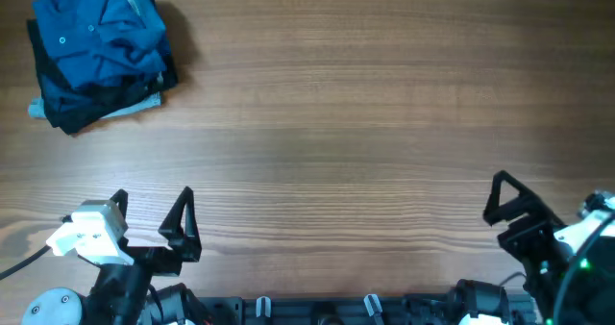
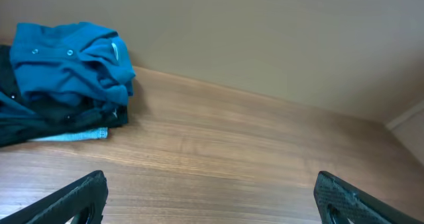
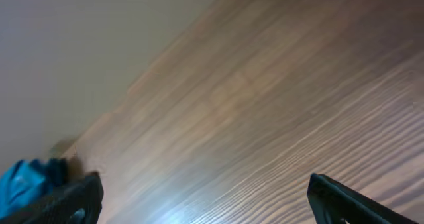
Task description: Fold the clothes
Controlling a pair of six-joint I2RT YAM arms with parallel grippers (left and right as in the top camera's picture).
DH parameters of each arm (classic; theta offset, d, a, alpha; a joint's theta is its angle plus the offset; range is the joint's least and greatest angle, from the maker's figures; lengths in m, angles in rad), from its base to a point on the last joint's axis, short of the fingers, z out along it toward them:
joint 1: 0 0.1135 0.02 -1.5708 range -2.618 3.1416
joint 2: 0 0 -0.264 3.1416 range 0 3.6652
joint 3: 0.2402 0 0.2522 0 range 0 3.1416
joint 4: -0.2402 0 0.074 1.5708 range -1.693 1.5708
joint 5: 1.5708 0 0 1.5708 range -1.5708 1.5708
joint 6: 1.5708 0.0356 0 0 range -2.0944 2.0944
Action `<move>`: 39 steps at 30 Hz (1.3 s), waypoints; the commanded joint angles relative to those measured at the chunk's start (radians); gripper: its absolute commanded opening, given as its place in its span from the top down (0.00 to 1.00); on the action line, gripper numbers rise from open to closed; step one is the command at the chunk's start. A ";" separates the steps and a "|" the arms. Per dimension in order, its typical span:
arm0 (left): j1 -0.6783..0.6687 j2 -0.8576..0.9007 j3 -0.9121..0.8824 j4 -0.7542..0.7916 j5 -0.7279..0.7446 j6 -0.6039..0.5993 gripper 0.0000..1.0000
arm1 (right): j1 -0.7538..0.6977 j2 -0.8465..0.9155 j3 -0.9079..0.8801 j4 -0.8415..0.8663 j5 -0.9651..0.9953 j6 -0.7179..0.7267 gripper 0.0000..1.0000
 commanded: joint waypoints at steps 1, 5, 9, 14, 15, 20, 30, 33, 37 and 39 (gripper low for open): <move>0.000 -0.002 -0.004 0.000 0.019 -0.002 0.00 | 0.004 -0.084 -0.167 0.142 0.040 -0.077 0.00; 0.000 -0.002 -0.004 0.000 0.019 -0.002 0.00 | 0.077 -0.245 -0.462 0.532 -0.072 -0.315 0.00; 0.000 -0.002 -0.004 0.000 0.019 -0.002 0.00 | 0.129 -0.324 -0.678 0.770 -0.071 -0.344 0.00; 0.000 -0.002 -0.004 0.000 0.019 -0.002 0.00 | 0.150 -0.431 -0.858 0.963 -0.079 -0.370 0.00; 0.000 -0.002 -0.004 0.000 0.019 -0.002 0.00 | 0.151 -0.430 -0.876 0.996 -0.086 -0.389 0.00; 0.000 -0.002 -0.004 -0.003 0.019 -0.002 0.00 | 0.151 -0.430 -0.922 1.080 -0.154 -0.494 0.00; 0.000 -0.002 -0.004 -0.003 0.019 -0.002 0.00 | 0.150 -0.430 -1.019 1.210 -0.146 -0.496 0.00; 0.000 -0.002 -0.004 -0.003 0.019 -0.002 0.00 | 0.150 -0.430 -1.019 1.154 -0.143 -0.497 0.00; 0.000 -0.002 -0.004 -0.003 0.019 -0.002 0.00 | 0.150 -0.430 -1.019 1.155 -0.147 -0.494 0.00; 0.000 -0.002 -0.004 -0.003 0.019 -0.002 0.00 | 0.150 -0.430 -1.019 1.154 -0.147 -0.494 0.00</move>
